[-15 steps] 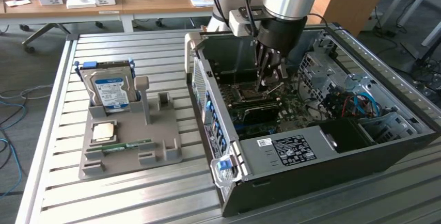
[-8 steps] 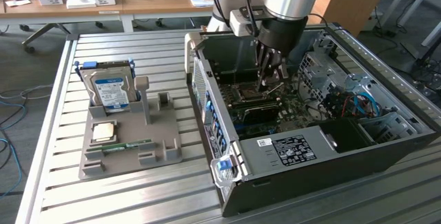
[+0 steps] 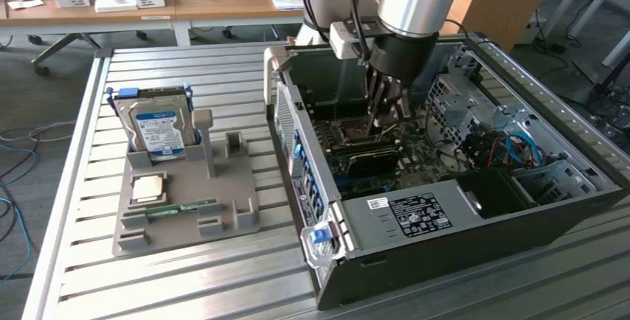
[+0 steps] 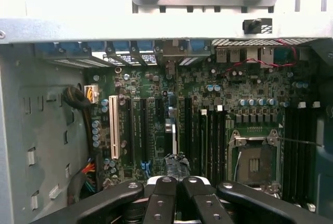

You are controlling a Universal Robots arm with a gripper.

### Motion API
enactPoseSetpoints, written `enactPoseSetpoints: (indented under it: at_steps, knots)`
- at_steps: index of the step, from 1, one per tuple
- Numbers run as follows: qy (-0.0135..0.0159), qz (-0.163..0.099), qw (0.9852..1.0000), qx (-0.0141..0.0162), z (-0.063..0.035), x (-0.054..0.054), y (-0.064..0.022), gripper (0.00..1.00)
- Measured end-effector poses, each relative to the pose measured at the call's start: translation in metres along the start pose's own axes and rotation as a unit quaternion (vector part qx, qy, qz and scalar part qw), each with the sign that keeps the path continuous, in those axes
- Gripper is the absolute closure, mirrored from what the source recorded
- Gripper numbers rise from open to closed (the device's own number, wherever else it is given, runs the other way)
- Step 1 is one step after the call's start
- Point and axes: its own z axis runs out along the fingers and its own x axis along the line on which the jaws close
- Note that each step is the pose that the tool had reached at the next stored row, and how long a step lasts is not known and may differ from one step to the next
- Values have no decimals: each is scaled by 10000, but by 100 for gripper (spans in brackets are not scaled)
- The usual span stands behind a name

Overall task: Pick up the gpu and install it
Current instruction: 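Press down on the gpu until it lock into place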

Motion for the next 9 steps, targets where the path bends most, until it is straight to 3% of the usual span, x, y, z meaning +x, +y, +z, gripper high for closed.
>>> enactPoseSetpoints:
  at_steps: [9]
  knots:
    - [0,-1,10000,0,162,1,1,89]
